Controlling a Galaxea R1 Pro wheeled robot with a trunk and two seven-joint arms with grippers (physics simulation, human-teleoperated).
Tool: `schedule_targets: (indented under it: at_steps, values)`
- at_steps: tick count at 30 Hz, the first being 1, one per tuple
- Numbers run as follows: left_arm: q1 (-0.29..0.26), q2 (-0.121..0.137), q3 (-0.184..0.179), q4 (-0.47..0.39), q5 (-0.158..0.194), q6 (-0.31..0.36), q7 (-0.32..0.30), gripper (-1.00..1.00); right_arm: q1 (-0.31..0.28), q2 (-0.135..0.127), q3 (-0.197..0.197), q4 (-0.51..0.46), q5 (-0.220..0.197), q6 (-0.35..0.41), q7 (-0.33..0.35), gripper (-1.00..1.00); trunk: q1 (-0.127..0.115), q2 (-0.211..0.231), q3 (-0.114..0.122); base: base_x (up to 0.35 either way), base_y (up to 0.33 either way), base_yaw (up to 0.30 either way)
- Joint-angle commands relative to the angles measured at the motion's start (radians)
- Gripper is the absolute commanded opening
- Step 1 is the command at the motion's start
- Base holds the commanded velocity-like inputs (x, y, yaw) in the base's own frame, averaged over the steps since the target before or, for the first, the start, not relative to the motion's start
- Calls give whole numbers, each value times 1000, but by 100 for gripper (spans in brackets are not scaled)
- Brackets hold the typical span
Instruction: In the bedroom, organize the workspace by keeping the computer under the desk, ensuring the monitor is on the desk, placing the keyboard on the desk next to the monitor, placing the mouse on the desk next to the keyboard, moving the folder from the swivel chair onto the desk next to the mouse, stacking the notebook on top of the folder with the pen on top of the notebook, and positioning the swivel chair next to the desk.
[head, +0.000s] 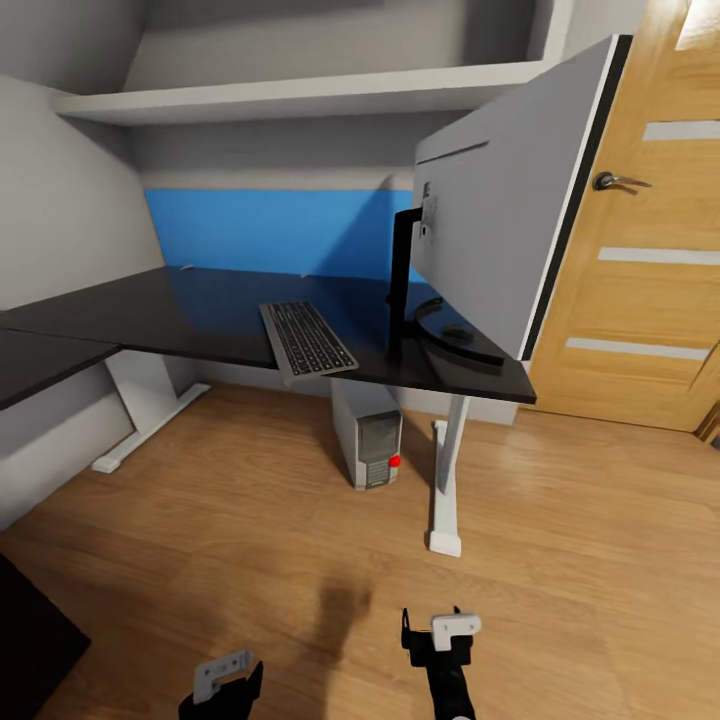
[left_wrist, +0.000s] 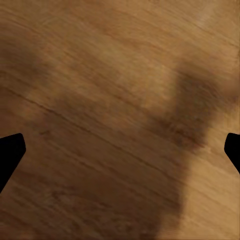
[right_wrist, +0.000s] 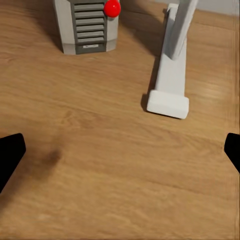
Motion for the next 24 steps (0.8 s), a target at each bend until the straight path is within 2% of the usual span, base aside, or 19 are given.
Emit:
schedule_targets:
  at_steps: [1,5,10,14,19,24]
  values:
    - [0,0,0,9,8,-13,2,100,0,-4,5,17,5,-14,-15,100,-1,0,3,0,0,0]
    - [0,0,0,34,8,-41,2,100,1,-21,6,70,4,-69,-30,100,-2,1,19,0,0,0]
    - [0,0,0,45,8,-50,2,100,1,-31,5,95,4,-90,-34,100,-5,2,38,0,0,0]
    - [0,0,0,74,8,-54,2,100,1,-50,5,137,1,-112,-35,100,-6,3,53,0,0,0]
    - [0,3,0,104,8,-55,1,100,1,-63,5,157,-14,-138,-35,100,-26,38,69,0,0,0]
    - [0,6,0,133,8,-56,2,100,2,-77,6,167,-45,-150,-34,100,-45,73,85,0,0,0]
